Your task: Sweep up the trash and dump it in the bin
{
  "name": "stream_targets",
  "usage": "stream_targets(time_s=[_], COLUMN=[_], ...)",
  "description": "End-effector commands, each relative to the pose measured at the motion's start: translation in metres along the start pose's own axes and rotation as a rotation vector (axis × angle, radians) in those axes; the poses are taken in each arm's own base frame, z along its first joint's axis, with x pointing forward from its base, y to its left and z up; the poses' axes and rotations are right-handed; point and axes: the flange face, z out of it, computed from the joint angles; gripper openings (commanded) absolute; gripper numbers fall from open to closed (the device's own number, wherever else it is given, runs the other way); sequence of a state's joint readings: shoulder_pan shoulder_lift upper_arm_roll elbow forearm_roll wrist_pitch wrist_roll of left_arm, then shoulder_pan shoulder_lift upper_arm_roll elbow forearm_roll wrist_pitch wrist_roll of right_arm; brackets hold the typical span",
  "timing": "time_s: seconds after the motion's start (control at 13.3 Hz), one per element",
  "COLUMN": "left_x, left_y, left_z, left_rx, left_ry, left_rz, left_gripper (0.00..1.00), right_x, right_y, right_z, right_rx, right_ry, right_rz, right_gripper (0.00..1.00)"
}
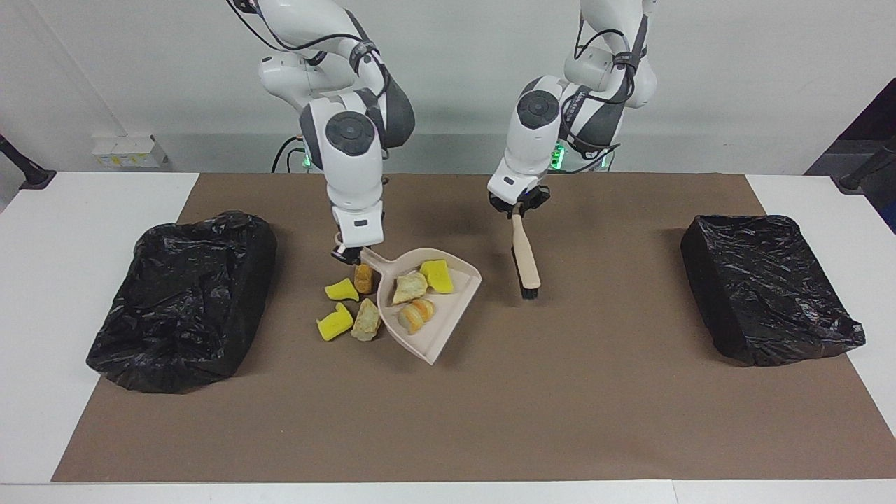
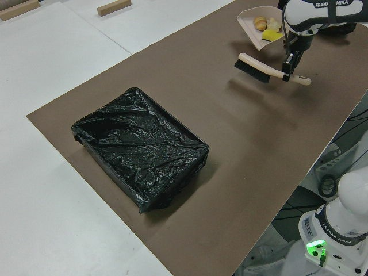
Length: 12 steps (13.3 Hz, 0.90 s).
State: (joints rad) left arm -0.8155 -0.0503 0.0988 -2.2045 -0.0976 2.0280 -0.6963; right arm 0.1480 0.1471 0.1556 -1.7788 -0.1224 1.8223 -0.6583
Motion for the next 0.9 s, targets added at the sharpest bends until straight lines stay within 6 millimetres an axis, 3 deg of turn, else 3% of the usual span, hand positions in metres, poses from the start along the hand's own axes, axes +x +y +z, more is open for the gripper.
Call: stream_targets(time_s=[0.0, 0.22, 0.38, 0.53, 0.67, 0.82], left_x=[-0.064, -0.123, -0.151, -0.163, -0.161, -0.157], left_y=[0.023, 0.062, 0.066, 0.068, 0.064, 0.059], left_z=[0.016, 0.035, 0.048, 0.059, 0.062, 0.066], left_rx=[-0.072, -0.054, -0.075, -0.059, -0.049, -0.043], left_ry=[-0.001, -0.012, -0.002, -0.007, -0.013, -0.017], left_rz=[-0.019, -0.049, -0.037, -0.015, -0.012, -0.015], left_gripper=[0.0, 0.0, 0.0, 0.0, 0.0, 0.0], right_x=[-0.064, -0.141, -0.187, -0.243, -0.303, -0.342], right_y=[0.03, 0.081, 0.115, 0.149, 0.183, 0.202], right_z=[-0.04, -0.063, -0.063, -0.058, -0.055, -0.046], right_rx=[-0.031, -0.023, -0.04, -0.07, -0.171, -0.203], right_ry=[0.01, 0.002, -0.014, -0.032, -0.067, -0.105], right_rz=[0.046, 0.059, 0.053, 0.015, -0.121, -0.192], right_gripper=[0.0, 0.0, 0.0, 0.0, 0.0, 0.0])
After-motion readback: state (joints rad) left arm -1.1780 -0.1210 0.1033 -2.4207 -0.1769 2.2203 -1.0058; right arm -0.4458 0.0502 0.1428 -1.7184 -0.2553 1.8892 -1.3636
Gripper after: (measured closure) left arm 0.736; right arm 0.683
